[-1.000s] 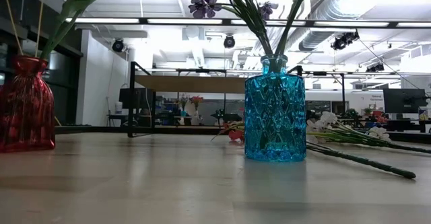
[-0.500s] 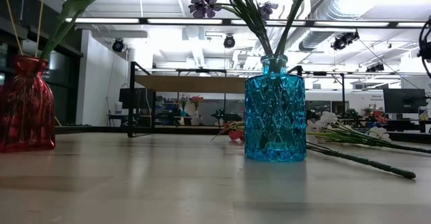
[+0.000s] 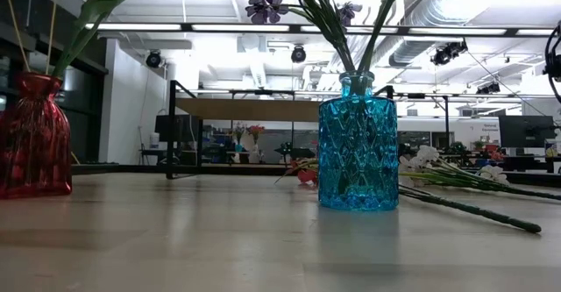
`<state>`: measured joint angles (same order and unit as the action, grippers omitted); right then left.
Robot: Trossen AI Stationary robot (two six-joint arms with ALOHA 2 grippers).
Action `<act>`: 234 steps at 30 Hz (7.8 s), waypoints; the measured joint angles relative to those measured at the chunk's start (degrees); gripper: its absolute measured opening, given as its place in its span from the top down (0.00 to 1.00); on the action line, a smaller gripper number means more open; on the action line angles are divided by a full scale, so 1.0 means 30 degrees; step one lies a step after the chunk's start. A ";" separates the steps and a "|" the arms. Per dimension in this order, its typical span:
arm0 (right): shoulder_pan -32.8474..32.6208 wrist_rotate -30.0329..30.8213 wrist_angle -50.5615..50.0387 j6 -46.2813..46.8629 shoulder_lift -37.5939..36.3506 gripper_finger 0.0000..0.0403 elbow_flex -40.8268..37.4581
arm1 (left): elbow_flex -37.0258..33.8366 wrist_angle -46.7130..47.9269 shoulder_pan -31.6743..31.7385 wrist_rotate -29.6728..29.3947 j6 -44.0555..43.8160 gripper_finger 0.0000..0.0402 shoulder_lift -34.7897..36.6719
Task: Pick and place flowers into a vace then onto a shelf
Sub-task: Put the white flowers into the blue vase
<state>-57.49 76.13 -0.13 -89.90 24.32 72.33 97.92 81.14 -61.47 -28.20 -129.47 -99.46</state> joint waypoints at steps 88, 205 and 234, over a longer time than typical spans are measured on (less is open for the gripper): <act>0.0699 -0.5594 0.1350 0.2417 -0.0137 0.83 -0.5644 | -0.0018 -0.3009 0.0000 -0.1482 0.1056 0.04 -0.0029; 2.0703 0.2416 0.2435 0.4731 0.8141 0.83 -0.2380 | -0.0018 -0.3075 -0.0029 0.4536 0.6579 0.04 -0.0029; 1.9875 -0.4739 -1.9306 1.6877 1.2394 0.83 0.9232 | -0.0018 -0.3082 -0.0029 0.4499 0.6572 0.04 -0.0029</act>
<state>2.13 61.91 -58.05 -39.27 61.50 100.02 97.86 71.90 -61.56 -14.70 -109.75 -99.55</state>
